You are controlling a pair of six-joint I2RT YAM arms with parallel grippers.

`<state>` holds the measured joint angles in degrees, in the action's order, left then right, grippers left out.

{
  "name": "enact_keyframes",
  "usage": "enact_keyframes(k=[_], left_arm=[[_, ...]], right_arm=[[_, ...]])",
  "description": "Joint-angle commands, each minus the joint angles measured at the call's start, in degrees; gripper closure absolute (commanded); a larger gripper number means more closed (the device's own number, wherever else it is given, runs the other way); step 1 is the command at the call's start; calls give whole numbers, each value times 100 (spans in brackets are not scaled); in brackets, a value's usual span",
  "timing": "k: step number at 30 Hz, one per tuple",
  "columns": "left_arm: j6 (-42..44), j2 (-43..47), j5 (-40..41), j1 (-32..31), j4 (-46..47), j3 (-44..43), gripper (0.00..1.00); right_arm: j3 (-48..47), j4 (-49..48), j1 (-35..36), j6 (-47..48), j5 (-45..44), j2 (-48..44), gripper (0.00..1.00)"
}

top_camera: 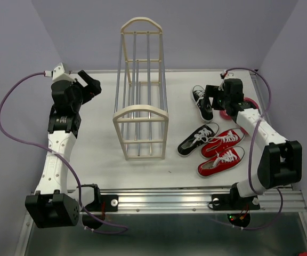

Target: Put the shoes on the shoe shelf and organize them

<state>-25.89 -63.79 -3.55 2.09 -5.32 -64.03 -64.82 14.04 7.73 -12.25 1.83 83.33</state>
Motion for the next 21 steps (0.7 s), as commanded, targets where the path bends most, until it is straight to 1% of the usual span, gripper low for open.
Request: enact_keyframes(k=[1,4,5,9,13,19,21], left_arm=[[49,174,-471,20,365,198,1],[93,227,-690,20,488,356,1],[145,209,-917,20,732,417,1],[189,51,-1244,20,761,365,1],[216,-72,-1183,20,647,286,1],[242,-134,-1148,20,664,268,1],[251,-142,-1157,20,673,260,1]], right_arm=[[-242,2,168,460,55,375,0],[-303,-68,168,654,46,631,0],[-382,-77,168,706,63,806,0],[-505,-279,168,899,178,1158,0],[-672,-279,168,953,-156,1563,0],[-716,-332,168,1155,-156,2055,0],[-769,-341,168,1155,-331,2161,0]])
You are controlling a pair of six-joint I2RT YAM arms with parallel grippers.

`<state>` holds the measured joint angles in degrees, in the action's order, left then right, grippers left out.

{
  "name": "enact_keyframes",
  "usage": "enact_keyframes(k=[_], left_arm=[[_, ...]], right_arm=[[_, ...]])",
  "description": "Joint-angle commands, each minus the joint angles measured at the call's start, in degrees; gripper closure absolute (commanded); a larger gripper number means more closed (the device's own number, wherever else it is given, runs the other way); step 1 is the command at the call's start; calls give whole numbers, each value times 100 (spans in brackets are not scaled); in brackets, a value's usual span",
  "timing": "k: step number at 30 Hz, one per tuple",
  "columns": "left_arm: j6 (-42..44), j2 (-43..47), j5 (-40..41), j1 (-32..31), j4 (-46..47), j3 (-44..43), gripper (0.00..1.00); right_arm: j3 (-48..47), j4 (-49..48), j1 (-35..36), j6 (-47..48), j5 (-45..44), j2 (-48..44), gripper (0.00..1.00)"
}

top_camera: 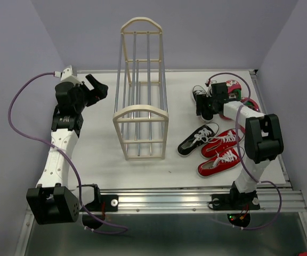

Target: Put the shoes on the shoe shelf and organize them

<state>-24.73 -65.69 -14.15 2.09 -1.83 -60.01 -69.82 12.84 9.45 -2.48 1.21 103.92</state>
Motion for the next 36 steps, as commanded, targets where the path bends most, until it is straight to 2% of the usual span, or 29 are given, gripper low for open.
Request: enact_keyframes(k=[1,5,7,8,11,13,15,21,25,28,36], left_arm=[[153,39,-96,20,323,-143,1],[197,30,-53,20,279,-178,1],[206,30,44,20,244,-187,1],[206,47,79,20,244,-169,1],[206,39,88,20,235,-169,1],[214,39,79,20,235,-152,1],[232,21,132,20,218,-151,1],[276,-23,141,28,262,-134,1],[294,-75,141,20,262,-143,1],[302,-84,132,20,270,-117,1],[320,-67,132,20,279,-108,1]], right_arm=[[-286,-229,-5,360,-306,172,0],[-181,-510,-5,590,-349,278,0],[-146,-633,-5,836,-289,287,17],[-94,-695,-5,854,-306,278,40],[117,-1063,-127,1056,-262,199,72],[188,-1214,-206,1153,-166,164,78],[232,-1223,-277,1476,255,120,98],[451,-1872,-339,2128,1012,-389,99],[706,-2496,-339,2234,1495,-837,99],[759,-2637,-339,2348,1829,-996,99],[1119,-2656,-339,2936,3568,-1216,99]])
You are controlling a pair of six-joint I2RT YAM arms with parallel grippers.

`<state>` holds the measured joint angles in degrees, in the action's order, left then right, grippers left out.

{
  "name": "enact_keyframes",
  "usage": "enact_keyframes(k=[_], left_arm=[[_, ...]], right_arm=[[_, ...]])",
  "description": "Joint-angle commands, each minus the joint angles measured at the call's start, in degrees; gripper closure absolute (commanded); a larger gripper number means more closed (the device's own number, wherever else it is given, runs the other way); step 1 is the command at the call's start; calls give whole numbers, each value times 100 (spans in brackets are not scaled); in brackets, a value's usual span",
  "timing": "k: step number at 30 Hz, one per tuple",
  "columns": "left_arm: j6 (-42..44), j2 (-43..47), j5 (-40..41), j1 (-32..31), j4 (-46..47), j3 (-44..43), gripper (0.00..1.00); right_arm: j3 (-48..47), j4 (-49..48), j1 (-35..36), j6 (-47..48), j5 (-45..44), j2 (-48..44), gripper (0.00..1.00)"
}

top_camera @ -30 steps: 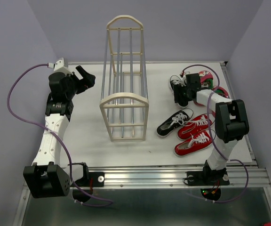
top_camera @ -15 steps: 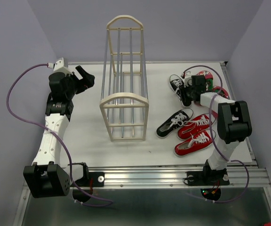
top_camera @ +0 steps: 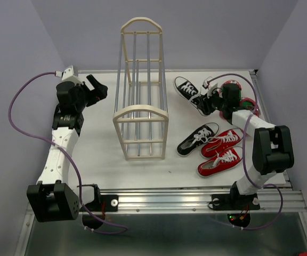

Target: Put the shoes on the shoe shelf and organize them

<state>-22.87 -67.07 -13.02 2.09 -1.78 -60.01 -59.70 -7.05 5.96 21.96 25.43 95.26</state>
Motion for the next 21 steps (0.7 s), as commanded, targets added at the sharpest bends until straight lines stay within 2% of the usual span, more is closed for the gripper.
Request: enact_keyframes(k=[1,3,5,13,21], left_arm=[[134,71,18,20,275,-108,1],[134,71,-60,20,301,-116,1],[134,54,-209,20,336,-134,1],[196,-34,-842,20,582,-55,1],[169,-219,-1045,20,591,-81,1]], right_arm=[[91,-440,11,572,1322,-403,99],[-67,17,11,887,1841,-386,99],[-392,893,11,1186,2227,-255,99],[-850,1714,125,1636,2361,-43,99],[-1429,2173,775,2094,2212,396,99]])
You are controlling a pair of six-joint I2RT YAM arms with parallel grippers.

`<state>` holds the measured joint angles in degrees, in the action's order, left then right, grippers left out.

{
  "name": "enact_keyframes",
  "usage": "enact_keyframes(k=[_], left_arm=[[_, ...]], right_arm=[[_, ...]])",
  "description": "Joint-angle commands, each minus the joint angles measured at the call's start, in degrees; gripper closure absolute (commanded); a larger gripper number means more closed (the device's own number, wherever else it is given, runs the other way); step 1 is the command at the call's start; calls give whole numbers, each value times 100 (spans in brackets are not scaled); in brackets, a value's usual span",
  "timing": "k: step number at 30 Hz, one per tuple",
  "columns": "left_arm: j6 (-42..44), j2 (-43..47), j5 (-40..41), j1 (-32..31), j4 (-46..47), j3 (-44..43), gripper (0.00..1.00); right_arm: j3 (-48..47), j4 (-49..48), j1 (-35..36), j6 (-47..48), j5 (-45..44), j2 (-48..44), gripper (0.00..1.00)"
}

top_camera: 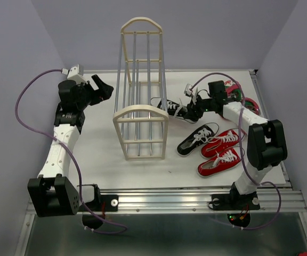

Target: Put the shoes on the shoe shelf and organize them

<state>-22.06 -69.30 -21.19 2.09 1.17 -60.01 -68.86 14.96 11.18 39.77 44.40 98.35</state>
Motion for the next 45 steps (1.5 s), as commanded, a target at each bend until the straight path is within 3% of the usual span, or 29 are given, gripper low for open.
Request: enact_keyframes(k=[1,17,30,45], left_arm=[[88,-5,-228,20,287,-90,1],[9,-198,-474,11,402,-55,1],[-52,-295,-500,-7,384,-108,1],[-52,-321,-430,-24,366,-99,1]], right_arm=[[-567,-37,305,321,315,123,99],[-1401,-28,956,488,824,949,99],[-1894,481,1325,1402,939,1494,99],[-2500,499,1484,1314,824,1943,98]])
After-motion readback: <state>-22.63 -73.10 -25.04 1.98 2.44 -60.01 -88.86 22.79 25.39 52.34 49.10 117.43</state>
